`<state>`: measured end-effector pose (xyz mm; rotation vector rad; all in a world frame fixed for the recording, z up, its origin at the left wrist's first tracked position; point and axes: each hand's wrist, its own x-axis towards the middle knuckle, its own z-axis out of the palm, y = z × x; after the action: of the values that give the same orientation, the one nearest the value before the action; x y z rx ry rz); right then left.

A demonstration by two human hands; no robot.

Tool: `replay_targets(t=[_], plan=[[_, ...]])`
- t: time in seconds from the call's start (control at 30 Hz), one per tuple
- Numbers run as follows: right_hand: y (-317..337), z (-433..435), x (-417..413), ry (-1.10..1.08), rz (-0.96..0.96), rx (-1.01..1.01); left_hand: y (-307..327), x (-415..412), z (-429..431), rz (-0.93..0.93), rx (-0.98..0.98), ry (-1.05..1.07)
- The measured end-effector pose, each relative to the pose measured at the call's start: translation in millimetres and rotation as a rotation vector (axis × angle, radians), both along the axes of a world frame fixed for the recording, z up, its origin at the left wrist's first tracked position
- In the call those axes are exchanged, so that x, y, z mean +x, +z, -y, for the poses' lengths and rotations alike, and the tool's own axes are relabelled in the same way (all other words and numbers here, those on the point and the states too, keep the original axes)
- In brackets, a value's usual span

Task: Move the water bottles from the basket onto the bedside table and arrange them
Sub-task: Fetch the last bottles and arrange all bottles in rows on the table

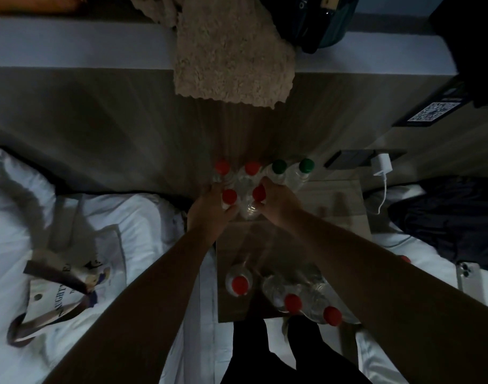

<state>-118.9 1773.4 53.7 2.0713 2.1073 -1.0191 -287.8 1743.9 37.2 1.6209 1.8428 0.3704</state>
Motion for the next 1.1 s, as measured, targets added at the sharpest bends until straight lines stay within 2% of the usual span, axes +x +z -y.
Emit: replay_targets(t=[0.13, 0.3, 0.57, 0.77, 0.9, 1.03, 1.1], plan=[[-9.8, 5.2, -1.4, -0.107, -0.097, -0.065, -8.7, 6.1, 6.3, 0.106, -0.101, 0.115], [-11.8, 8.4, -4.9, -0.202, -0.191, -0.055, -1.2, 14.9, 0.9, 0.207, -0.141, 0.211], [-10.1, 13.0, -10.1, -0.218, -0.242, -0.061, 4.0, 7.0, 1.6, 0.25, -0.12, 0.191], [-6.6, 10.7, -10.5, -0.213, -0.223, -0.102, 6.0, 7.7, 3.8, 0.27, -0.182, 0.214], [2.7, 17.9, -5.0, -0.207, -0.289, -0.132, 6.1, 6.9, 10.7, 0.341, -0.254, 0.357], [24.1, 35.7, 21.6, -0.063, -0.214, -0.124, 2.1, 3.7, 30.6, 0.435, -0.238, 0.487], [35.8, 49.1, 46.9, -0.04, -0.17, -0.097, 11.2, 10.5, 47.6, 0.37, -0.201, 0.441]])
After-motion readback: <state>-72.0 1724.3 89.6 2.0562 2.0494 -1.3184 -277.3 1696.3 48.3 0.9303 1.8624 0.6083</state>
